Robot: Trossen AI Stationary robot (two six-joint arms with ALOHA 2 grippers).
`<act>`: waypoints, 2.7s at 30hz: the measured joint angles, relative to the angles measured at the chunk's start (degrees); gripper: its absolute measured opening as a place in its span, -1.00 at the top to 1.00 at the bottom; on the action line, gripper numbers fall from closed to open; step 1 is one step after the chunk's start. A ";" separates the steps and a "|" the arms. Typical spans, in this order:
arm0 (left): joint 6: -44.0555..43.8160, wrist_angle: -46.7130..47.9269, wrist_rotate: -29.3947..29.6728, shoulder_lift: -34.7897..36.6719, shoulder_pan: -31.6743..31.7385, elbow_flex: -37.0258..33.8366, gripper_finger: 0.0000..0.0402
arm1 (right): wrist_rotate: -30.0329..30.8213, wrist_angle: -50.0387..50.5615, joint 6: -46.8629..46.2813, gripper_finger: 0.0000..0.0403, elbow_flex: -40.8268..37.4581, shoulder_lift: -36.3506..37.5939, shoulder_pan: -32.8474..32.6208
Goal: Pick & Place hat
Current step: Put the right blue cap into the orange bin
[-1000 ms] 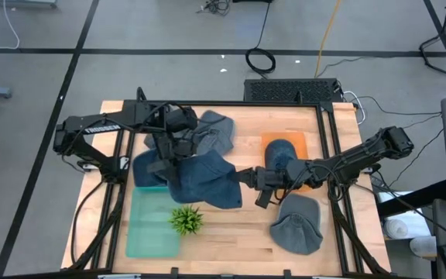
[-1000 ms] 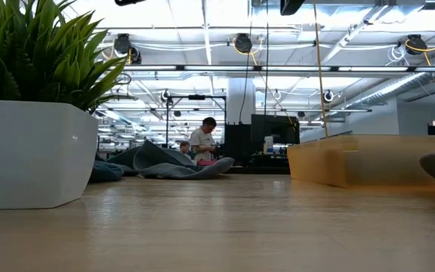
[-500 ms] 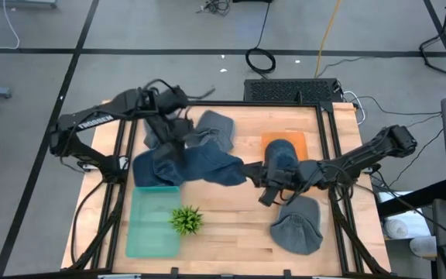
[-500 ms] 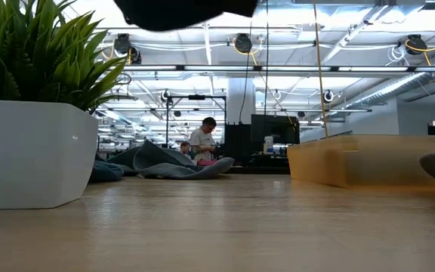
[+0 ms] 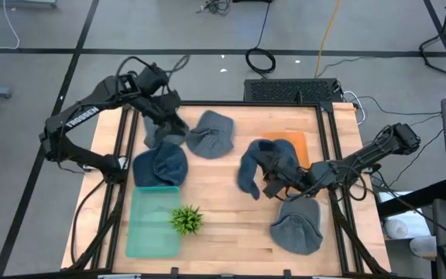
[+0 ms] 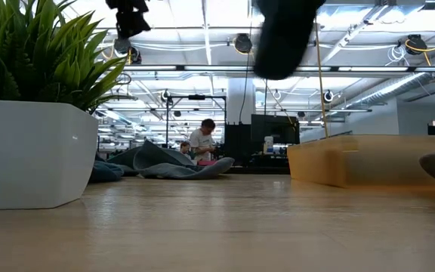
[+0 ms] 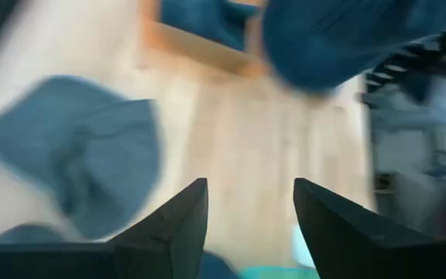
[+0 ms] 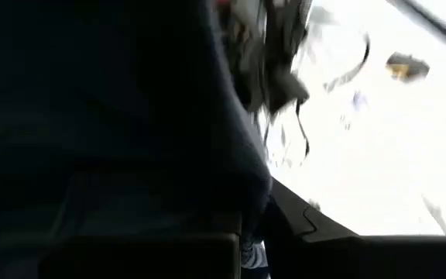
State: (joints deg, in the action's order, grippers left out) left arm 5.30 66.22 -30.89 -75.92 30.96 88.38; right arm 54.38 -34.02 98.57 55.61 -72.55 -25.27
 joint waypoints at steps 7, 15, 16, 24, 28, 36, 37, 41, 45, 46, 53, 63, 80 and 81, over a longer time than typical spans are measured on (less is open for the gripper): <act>0.33 0.07 1.42 -0.08 1.70 0.00 0.01 | 9.18 0.09 -2.81 0.95 0.00 1.74 -0.75; 0.23 0.71 1.45 -0.11 1.70 0.00 0.04 | 12.81 -0.10 -5.73 0.95 0.00 5.83 1.65; 0.22 0.92 1.44 -0.11 1.70 0.00 0.03 | 13.10 0.20 -6.59 0.95 -0.01 6.53 2.42; 0.40 1.55 1.44 -0.11 1.58 0.00 0.03 | 11.84 0.38 -14.91 0.93 -4.61 13.59 9.41; 0.44 1.20 1.44 -0.11 1.57 0.00 0.06 | 13.16 0.30 -20.76 0.95 -9.56 18.02 11.68; 0.44 1.29 1.44 -0.11 1.57 0.00 0.07 | 16.38 -9.90 -17.07 0.95 -20.18 21.00 12.56; 0.44 1.40 1.44 -0.11 1.57 0.00 0.07 | 16.41 -11.24 -16.87 0.95 -21.27 20.91 12.58; 0.45 1.40 1.44 -0.11 1.57 0.00 0.07 | 17.50 -14.77 -17.50 0.95 -24.75 20.17 13.32; 0.07 1.46 1.44 -0.11 1.57 0.00 0.07 | 17.99 -14.70 -19.83 0.95 -27.68 20.16 13.32; -0.02 1.49 1.44 -0.11 1.57 0.00 0.07 | 18.36 -14.69 -20.36 0.95 -28.39 20.17 13.30; 0.16 4.37 1.44 -0.11 1.54 0.00 0.07 | 19.35 -14.62 -21.57 0.95 -32.45 20.12 13.30; -1.14 6.27 1.44 -0.11 1.53 0.00 0.07 | 20.81 -11.71 -23.29 0.95 -32.65 23.23 12.78; -1.51 6.34 -0.55 -0.11 1.12 0.00 0.07 | 22.13 2.36 -40.06 0.67 -32.74 24.10 9.27; -1.51 6.36 -0.55 -0.11 0.92 0.00 0.07 | 22.38 2.38 -41.65 0.63 -32.74 24.10 8.06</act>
State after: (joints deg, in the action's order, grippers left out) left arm 3.79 72.58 -31.44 -76.03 31.88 88.38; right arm 76.76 -31.64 56.92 22.87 -48.45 -17.21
